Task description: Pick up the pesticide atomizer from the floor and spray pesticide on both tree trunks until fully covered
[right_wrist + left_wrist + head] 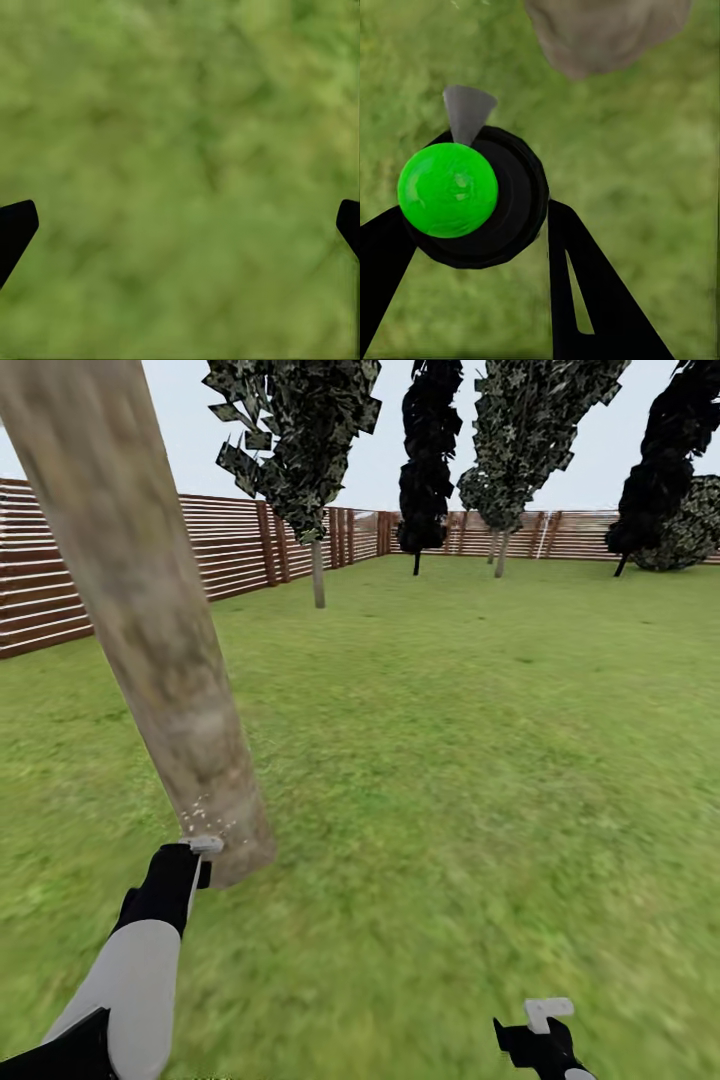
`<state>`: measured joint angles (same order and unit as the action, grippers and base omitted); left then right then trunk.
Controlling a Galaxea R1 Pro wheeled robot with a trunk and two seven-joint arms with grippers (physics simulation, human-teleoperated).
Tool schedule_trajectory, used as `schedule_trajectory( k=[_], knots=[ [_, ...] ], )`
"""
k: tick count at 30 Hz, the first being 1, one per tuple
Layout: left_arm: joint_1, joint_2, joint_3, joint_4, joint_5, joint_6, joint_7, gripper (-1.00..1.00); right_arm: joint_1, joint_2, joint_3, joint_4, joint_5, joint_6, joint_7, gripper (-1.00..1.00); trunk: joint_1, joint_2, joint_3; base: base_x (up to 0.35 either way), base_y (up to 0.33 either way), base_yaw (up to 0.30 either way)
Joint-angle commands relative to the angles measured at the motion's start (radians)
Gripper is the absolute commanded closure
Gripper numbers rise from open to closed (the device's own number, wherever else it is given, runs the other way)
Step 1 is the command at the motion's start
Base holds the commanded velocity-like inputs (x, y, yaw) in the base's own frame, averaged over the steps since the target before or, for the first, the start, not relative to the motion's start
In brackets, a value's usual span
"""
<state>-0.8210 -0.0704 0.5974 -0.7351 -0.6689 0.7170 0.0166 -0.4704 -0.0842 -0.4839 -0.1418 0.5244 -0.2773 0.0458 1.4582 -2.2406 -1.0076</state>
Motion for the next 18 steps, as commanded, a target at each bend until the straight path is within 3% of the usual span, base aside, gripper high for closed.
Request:
schedule_trajectory(
  k=[1, 8, 18],
  knots=[
    [-0.001, -0.001, 0.004, -0.001, 0.000, 0.002, 0.002, 1.00, 0.000, 0.000, -0.008, 0.001, 0.005, -0.004, 0.005, -1.00, 0.000, 0.000, -0.001, 0.088, -0.289, 0.277],
    [-0.001, -0.002, 0.004, -0.001, 0.000, 0.002, 0.001, 1.00, 0.000, 0.000, -0.008, 0.001, 0.005, -0.004, 0.005, -1.00, 0.000, 0.000, -0.001, 0.139, -0.268, 0.238],
    [-0.005, -0.002, 0.004, -0.001, 0.000, 0.002, 0.002, 1.00, -0.001, -0.002, -0.008, 0.001, 0.005, -0.004, 0.005, -1.00, 0.000, 0.000, -0.001, 0.091, -0.267, 0.009]
  ],
)
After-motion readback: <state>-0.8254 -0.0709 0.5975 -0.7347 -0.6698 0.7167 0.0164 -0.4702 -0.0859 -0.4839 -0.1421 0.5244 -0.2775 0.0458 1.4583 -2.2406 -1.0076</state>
